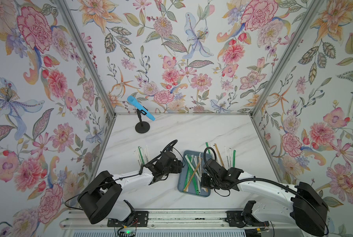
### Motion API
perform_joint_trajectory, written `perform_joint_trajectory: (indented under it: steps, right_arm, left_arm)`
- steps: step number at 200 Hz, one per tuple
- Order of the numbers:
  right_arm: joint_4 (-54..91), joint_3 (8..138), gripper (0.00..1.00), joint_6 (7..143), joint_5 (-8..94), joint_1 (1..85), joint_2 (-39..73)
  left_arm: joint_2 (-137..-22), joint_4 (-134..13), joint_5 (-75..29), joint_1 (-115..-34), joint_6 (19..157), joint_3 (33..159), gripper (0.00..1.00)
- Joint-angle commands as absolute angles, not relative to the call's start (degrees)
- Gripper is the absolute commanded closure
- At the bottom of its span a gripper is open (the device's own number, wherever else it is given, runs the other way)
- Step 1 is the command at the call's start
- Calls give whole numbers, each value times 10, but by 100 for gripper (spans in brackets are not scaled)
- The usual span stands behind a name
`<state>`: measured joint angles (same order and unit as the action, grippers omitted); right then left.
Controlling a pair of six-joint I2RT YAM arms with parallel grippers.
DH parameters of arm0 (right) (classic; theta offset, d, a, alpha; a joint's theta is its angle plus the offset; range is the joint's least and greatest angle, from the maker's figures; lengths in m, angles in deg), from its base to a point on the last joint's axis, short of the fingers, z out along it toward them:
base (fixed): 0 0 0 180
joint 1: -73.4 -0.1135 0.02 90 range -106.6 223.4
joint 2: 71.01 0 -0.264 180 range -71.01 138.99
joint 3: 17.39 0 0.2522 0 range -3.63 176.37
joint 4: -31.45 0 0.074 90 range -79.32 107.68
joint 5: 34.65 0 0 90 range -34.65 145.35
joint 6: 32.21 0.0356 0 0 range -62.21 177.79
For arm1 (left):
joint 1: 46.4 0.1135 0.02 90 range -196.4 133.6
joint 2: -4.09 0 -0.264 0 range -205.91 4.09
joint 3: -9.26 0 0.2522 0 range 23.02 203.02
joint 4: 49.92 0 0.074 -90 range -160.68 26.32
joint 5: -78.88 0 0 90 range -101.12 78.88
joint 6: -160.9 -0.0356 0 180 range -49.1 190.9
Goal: Put the straws into the storage box
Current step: Place the straw in the storage box, then adjust the storage box at the center of the board.
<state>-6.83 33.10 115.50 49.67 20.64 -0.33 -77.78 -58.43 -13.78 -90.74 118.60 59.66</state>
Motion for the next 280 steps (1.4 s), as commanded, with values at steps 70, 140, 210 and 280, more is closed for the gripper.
perform_joint_trajectory:
  steps: [70, 140, 210, 280]
  right_arm:
    - [-101, 340, 42, 1154, 526, 231, -53]
    - [-168, 343, 47, 1117, 566, 290, -135]
    - [-128, 337, 53, 1016, 535, 380, -46]
    - [-37, 387, 56, 986, 493, 381, 81]
  left_arm:
    - [-756, -594, -122, -918, 1160, 616, 26]
    - [-790, -587, -127, -927, 1164, 625, 26]
    - [-795, -575, -130, -927, 1172, 619, 26]
    - [-785, -581, -120, -927, 1173, 613, 26]
